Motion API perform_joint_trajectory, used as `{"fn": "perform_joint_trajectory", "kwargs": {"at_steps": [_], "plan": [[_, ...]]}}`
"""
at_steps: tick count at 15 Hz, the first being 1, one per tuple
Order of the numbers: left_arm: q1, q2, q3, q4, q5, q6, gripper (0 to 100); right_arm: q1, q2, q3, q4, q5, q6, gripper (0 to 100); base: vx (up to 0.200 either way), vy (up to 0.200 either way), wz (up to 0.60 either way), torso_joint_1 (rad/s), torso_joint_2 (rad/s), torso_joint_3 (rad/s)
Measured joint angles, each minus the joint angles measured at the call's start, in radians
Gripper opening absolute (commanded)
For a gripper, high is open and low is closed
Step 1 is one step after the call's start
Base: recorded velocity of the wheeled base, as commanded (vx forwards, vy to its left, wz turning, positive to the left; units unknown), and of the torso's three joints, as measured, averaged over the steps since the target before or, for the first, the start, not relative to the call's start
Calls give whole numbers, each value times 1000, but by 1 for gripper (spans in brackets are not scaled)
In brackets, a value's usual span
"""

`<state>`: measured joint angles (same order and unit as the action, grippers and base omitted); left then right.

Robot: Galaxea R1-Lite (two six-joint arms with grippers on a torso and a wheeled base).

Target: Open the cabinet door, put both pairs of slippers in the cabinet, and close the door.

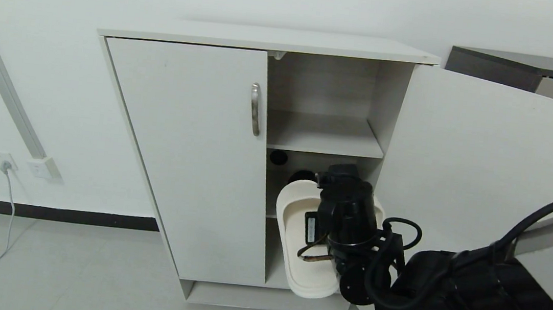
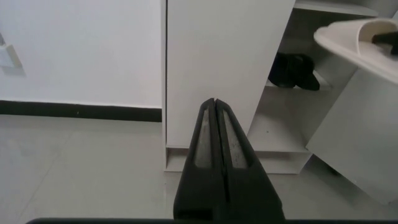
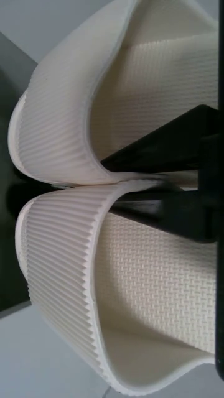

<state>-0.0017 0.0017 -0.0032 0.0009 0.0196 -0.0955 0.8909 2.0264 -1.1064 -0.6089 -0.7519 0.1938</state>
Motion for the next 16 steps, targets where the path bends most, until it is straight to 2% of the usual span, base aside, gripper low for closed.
{"fn": "perform_joint_trajectory", "kwargs": {"at_steps": [5, 12, 16], "plan": [[0, 0, 0, 0, 0, 0, 0, -1, -28, -140, 112, -24, -13, 0, 0, 0, 0, 0, 0, 0], [0, 0, 0, 0, 0, 2, 0, -14, -28, -208, 155, -26, -15, 0, 0, 0, 0, 0, 0, 0], [0, 0, 0, 0, 0, 2, 0, -12, -30, -214, 155, -26, -13, 0, 200, 0, 0, -4, -1, 5]]}}
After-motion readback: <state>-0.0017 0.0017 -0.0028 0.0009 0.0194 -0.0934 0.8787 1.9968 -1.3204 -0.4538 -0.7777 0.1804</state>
